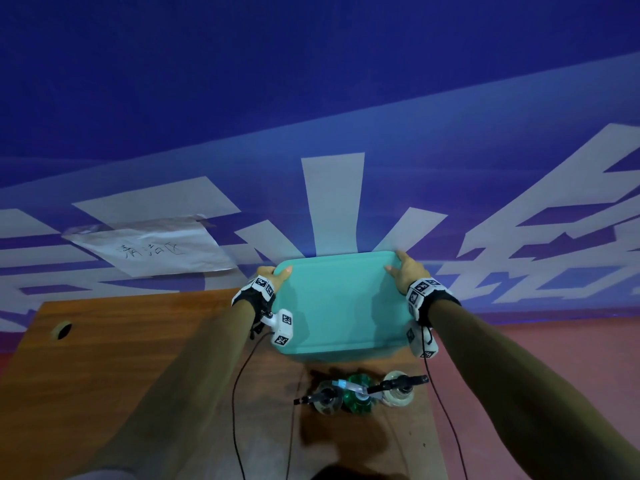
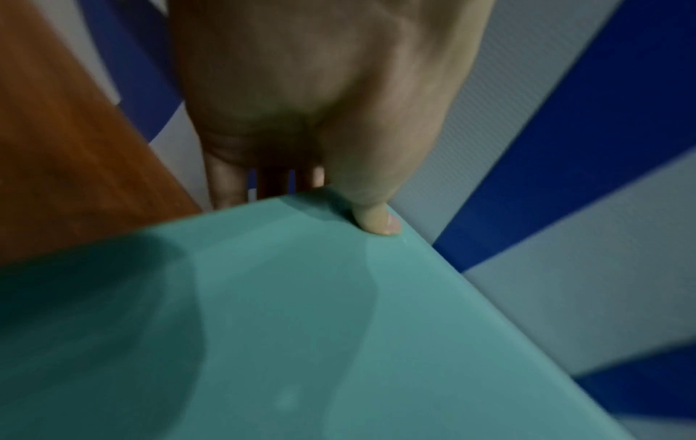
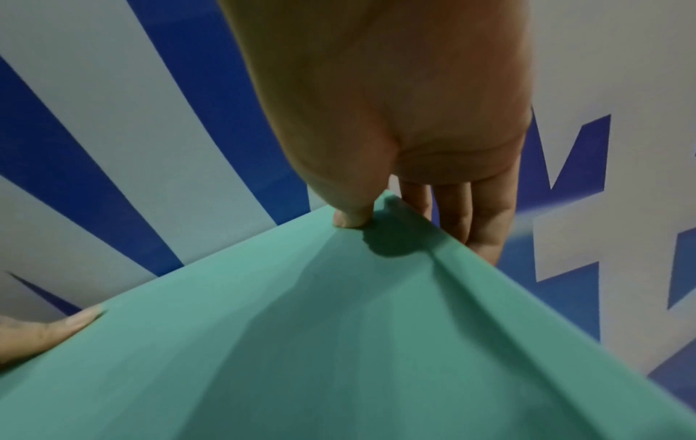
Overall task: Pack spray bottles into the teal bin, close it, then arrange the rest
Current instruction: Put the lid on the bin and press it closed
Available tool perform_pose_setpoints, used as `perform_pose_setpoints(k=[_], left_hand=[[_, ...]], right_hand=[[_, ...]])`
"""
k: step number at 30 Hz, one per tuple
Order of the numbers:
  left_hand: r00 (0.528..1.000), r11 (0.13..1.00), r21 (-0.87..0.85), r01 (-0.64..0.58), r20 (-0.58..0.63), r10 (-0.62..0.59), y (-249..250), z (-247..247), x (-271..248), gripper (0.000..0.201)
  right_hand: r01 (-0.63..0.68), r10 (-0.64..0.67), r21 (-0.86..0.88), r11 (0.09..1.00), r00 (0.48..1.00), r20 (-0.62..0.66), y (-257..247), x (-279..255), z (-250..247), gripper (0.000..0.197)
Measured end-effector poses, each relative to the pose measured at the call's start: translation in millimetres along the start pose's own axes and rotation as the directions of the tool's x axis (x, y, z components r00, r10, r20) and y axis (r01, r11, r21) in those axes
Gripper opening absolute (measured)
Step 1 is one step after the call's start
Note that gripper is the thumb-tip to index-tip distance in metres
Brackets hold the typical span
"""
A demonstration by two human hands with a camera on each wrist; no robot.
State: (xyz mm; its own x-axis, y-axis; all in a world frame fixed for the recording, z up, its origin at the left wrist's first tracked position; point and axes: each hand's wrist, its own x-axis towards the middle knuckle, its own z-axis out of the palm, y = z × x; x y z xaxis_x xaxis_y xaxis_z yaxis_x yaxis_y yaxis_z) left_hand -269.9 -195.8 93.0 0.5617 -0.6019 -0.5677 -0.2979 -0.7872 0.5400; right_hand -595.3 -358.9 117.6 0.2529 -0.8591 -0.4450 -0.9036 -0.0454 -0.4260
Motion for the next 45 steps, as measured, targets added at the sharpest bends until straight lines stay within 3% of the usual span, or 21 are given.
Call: perform_pose_setpoints(k=[3,4,5,7,9,14,16,18,20,22,24,25,26,29,32,35,39,42,45], left_hand=[[0.999,0.982,0.188,0.030,0.033,-0.037,-21.2,4.4,26.8,0.114],[0.997,0.972,0.232,0.029,0.064,-0.045,-21.1,1.8,19.9,0.120],[0.993,0.971,0.239,0.011,0.108,-0.037,-18.0,-2.3,5.2,0.111],[0.982,0.974,0.227,0.011,0.179,-0.053,-10.9,-7.0,-32.1,0.073],[0.968,0.979,0.200,0.044,0.235,-0.092,-18.1,-5.1,-46.2,0.057],[0.993,0.998,0.053,0.028,0.113,-0.034,-29.5,9.0,-56.2,0.057],[0.999,1.000,0.023,-0.004,0.051,0.003,-28.7,11.8,-62.9,0.071],[0.997,0.989,0.143,-0.030,-0.066,0.039,-25.3,12.6,-74.2,0.085],[0.945,0.931,0.331,-0.151,-0.228,0.234,-22.3,18.2,-92.6,0.070],[0.806,0.834,0.423,-0.354,-0.313,0.502,-17.4,26.2,-126.6,0.049],[0.679,0.723,0.442,-0.531,-0.289,0.675,-18.3,33.1,-161.4,0.031],[0.669,0.689,0.448,-0.570,-0.233,0.706,-18.7,34.6,-178.1,0.019],[0.690,0.667,0.459,-0.587,-0.146,0.708,-20.1,36.4,-193.0,0.010],[0.798,0.643,0.520,-0.562,0.138,0.587,-33.3,47.2,-216.6,0.034],[0.821,0.549,0.626,-0.553,0.299,0.487,-54.5,63.6,-217.7,0.054],[0.829,0.476,0.694,-0.541,0.342,0.443,-65.1,87.1,-224.7,0.052],[0.871,0.429,0.773,-0.468,0.320,0.373,-70.1,112.3,-232.1,0.034],[0.897,0.453,0.788,-0.416,0.276,0.344,-69.9,116.7,-233.7,0.025],[0.906,0.475,0.788,-0.391,0.240,0.348,-76.0,113.6,-234.7,0.024]], right_hand=[[-0.007,0.008,-0.037,0.999,1.000,0.022,-2.7,-8.1,-4.0,0.063],[-0.008,0.009,-0.054,0.999,1.000,0.023,-2.2,-9.4,-5.0,0.065],[-0.002,0.004,-0.066,0.998,1.000,0.027,-1.0,-11.2,-5.6,0.068],[0.028,-0.025,-0.057,0.998,0.998,0.064,2.9,-14.5,-5.6,0.078],[0.053,-0.048,-0.034,0.998,0.992,0.121,7.8,-17.5,-5.7,0.088],[0.033,-0.028,-0.201,0.979,0.999,0.027,9.5,-31.7,1.6,0.100],[0.032,-0.032,-0.260,0.965,0.999,0.003,-1.2,-43.5,-2.7,0.096],[0.092,-0.107,-0.335,0.938,0.994,-0.027,-14.8,-57.9,-12.4,0.082],[0.221,-0.273,-0.395,0.892,0.959,-0.081,-26.8,-77.2,-21.7,0.054],[0.383,-0.448,-0.395,0.835,0.890,-0.084,-35.5,-101.5,-27.1,0.036],[0.533,-0.567,-0.388,0.752,0.823,0.034,-39.1,-129.8,-28.0,0.035],[0.589,-0.593,-0.393,0.706,0.795,0.125,-38.4,-143.2,-26.5,0.037],[0.635,-0.606,-0.406,0.657,0.766,0.217,-36.1,-155.5,-24.2,0.041],[0.718,-0.614,-0.480,0.503,0.688,0.386,-26.7,-186.0,-14.2,0.053],[0.728,-0.616,-0.579,0.367,0.657,0.435,-22.2,-209.0,1.7,0.052],[0.703,-0.630,-0.659,0.267,0.645,0.433,-27.4,-227.4,25.6,0.040],[0.629,-0.534,-0.740,0.237,0.721,0.442,-38.2,-244.0,63.2,0.026],[0.550,-0.430,-0.800,0.241,0.799,0.420,-44.4,-245.5,82.0,0.027],[0.504,-0.368,-0.820,0.271,0.841,0.395,-45.5,-237.5,95.3,0.030]])
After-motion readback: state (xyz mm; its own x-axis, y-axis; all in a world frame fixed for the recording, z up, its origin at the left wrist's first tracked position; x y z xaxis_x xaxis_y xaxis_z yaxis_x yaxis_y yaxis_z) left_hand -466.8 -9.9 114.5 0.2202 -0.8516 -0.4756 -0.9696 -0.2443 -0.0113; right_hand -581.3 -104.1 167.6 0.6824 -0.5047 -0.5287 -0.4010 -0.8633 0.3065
